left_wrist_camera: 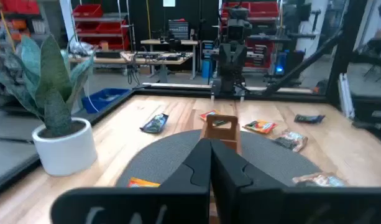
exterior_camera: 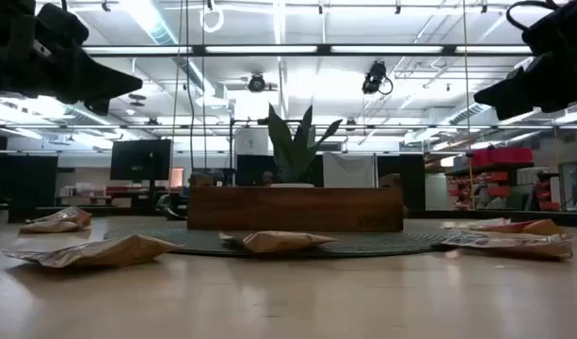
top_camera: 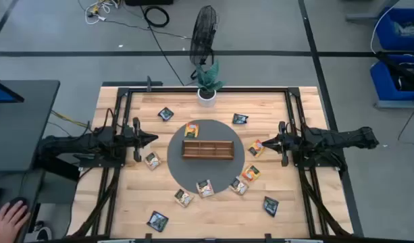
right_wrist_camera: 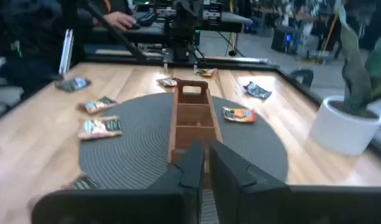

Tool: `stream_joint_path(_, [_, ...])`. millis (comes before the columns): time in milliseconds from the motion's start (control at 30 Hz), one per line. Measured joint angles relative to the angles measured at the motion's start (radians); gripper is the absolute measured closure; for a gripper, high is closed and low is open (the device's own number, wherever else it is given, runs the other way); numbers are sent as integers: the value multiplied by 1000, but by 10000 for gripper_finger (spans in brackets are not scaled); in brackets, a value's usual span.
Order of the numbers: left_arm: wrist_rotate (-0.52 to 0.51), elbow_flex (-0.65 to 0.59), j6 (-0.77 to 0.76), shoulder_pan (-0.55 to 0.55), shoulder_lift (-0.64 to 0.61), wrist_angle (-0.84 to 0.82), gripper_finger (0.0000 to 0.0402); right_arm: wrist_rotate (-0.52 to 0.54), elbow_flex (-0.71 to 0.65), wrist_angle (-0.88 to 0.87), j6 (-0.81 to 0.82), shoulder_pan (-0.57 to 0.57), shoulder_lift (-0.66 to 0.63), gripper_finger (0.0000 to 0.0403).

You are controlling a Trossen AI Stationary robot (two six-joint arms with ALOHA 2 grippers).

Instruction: Pick & Place Tea

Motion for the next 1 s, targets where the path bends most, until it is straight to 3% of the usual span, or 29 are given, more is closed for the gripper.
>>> stream_joint_path(233, [0,0,-25,0,0,0,399,-4,0,0,161,0,0,372])
stream_joint_path(867, [0,0,-77,-1,0,-2,399,5,0,2,279,0,0,372])
stream_joint_path(1000, [0,0,-99,-1,0,5,399,11,0,28,423,0,0,372])
